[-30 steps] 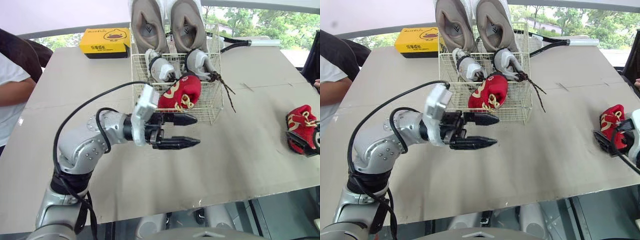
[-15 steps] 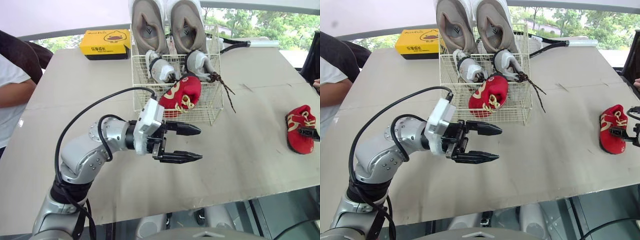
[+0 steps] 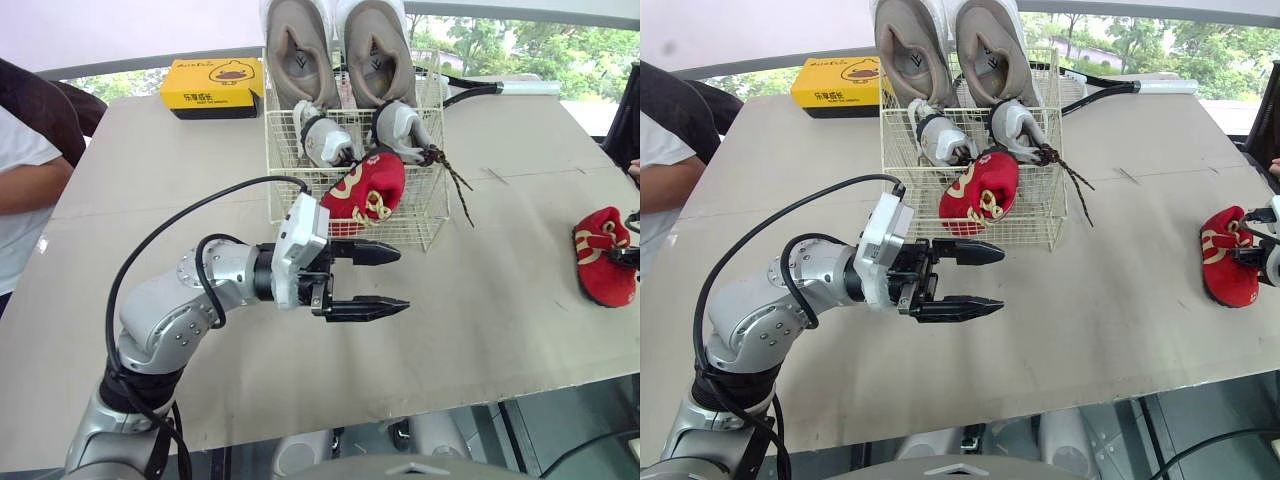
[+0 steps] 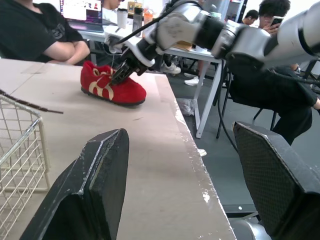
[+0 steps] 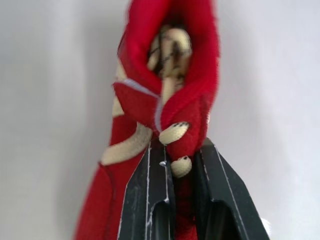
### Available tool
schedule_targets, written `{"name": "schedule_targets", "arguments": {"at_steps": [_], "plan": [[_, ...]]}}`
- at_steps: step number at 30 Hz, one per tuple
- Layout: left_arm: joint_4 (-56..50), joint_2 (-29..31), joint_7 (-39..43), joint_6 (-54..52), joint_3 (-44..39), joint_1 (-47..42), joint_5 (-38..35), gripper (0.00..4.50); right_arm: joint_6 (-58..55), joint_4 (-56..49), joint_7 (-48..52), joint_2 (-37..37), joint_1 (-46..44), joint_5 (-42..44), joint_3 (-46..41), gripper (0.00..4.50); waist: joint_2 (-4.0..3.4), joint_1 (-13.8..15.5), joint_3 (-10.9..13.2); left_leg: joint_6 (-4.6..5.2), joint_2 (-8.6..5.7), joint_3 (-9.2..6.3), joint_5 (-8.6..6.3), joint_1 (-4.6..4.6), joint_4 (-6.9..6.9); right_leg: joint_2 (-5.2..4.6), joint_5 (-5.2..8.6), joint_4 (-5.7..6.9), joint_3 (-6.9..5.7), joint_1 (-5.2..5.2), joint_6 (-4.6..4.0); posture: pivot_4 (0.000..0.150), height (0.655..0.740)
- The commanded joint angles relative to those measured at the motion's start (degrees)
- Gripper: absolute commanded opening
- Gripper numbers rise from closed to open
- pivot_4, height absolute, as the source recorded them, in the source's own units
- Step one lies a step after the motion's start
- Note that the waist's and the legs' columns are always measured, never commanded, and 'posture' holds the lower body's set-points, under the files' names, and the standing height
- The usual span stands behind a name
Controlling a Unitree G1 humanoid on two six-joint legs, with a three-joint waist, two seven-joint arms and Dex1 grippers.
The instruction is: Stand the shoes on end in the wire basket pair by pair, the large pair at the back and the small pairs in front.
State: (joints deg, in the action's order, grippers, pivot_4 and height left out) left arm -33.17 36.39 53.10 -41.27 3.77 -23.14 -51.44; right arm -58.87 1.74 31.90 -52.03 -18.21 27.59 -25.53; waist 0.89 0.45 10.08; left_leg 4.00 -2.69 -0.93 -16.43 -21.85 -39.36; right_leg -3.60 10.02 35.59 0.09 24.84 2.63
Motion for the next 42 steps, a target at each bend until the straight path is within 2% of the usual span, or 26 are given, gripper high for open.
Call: {"name": "schedule_targets", "arguments": {"at_steps": [1,4,7,11,14,17,21,27,36,42], "plan": [[-1.1,0.2,-1.3,-0.6,-3.4,-0.2,-3.1,3.57,-2.9,-22.8,-5.7,8.9,-4.3,15.2,-14.8,0.05,-0.06,-0.4,0.0,0.01,0.02,0.01,0.00,0.01,0.00,0.02,0.00,0.03,0.05,0.05,0.01,0.150,0.7400],[-0.8,1.4,-1.5,-1.3,-4.8,0.7,-3.8,3.57,0.8,-35.5,-13.5,19.9,-8.0,23.2,-14.1,0.05,-0.12,-0.8,0.0,0.01,0.09,-0.12,-0.01,0.02,0.06,0.07,0.00,0.10,0.00,0.07,0.02,0.150,0.7400],[-0.5,2.2,-1.8,-1.8,-5.8,1.1,-4.2,3.57,4.7,-41.3,-21.1,27.6,-11.4,21.8,-7.1,0.05,-0.09,-0.7,0.0,-0.05,0.04,-0.32,0.01,-0.01,0.06,0.12,0.00,0.12,-0.24,0.05,0.01,0.150,0.7400],[0.2,3.8,-1.5,-1.8,-7.8,2.0,-4.5,3.57,14.5,-43.8,-23.5,31.0,-9.4,9.0,8.1,0.05,-0.08,-0.5,0.0,-0.33,-0.22,-0.38,0.18,-0.07,0.03,0.04,0.00,0.13,-0.28,0.06,-0.01,0.150,0.7400],[-0.3,5.3,-1.8,-1.3,-10.1,3.9,-4.4,3.57,27.4,-41.2,-25.3,33.6,-5.5,-4.1,18.3,0.05,-0.09,-0.5,0.0,-0.34,-0.26,-0.38,0.19,-0.07,0.07,0.04,0.01,0.13,-0.42,0.11,0.00,0.150,0.7400],[-0.9,5.6,-3.0,-1.3,-12.2,5.9,-5.1,3.57,38.4,-36.3,-24.9,34.6,-2.8,-14.0,25.8,0.05,-0.09,-0.7,0.0,-0.40,-0.25,-0.39,0.22,-0.08,0.14,0.07,0.03,0.14,-0.43,0.18,0.03,0.150,0.7400],[-1.8,7.1,-2.3,-0.1,-14.7,10.4,-3.6,3.57,49.7,-28.1,-26.0,39.0,-1.8,-21.6,32.5,0.05,-0.10,-1.4,0.0,-0.54,-0.22,-0.37,0.30,-0.03,0.22,0.11,0.04,0.24,-0.39,0.24,0.02,0.150,0.7400],[-3.2,9.2,-1.3,1.3,-17.2,15.8,-2.5,3.57,55.8,-24.2,-22.2,43.5,-5.2,-21.5,35.0,0.05,-0.11,-1.7,0.0,-0.76,-0.04,-0.40,0.42,0.05,0.29,0.38,0.13,0.28,-0.29,0.24,-0.23,0.150,0.7400],[-4.0,10.0,-2.7,1.0,-18.0,16.2,-3.7,3.57,56.5,-25.1,-18.2,45.4,-4.9,-20.9,36.5,0.05,-0.12,-1.3,0.0,-0.80,0.03,-0.50,0.44,0.01,0.29,0.43,0.08,0.29,-0.29,0.24,-0.33,0.150,0.7400],[-3.9,9.6,-3.3,1.3,-18.0,16.5,-4.0,3.57,61.9,-20.8,-20.8,45.2,-3.0,-26.6,35.4,0.05,-0.12,-1.3,0.0,-0.81,0.02,-0.53,0.44,0.01,0.32,0.42,0.08,0.27,-0.28,0.26,-0.32,0.150,0.7400]]}}
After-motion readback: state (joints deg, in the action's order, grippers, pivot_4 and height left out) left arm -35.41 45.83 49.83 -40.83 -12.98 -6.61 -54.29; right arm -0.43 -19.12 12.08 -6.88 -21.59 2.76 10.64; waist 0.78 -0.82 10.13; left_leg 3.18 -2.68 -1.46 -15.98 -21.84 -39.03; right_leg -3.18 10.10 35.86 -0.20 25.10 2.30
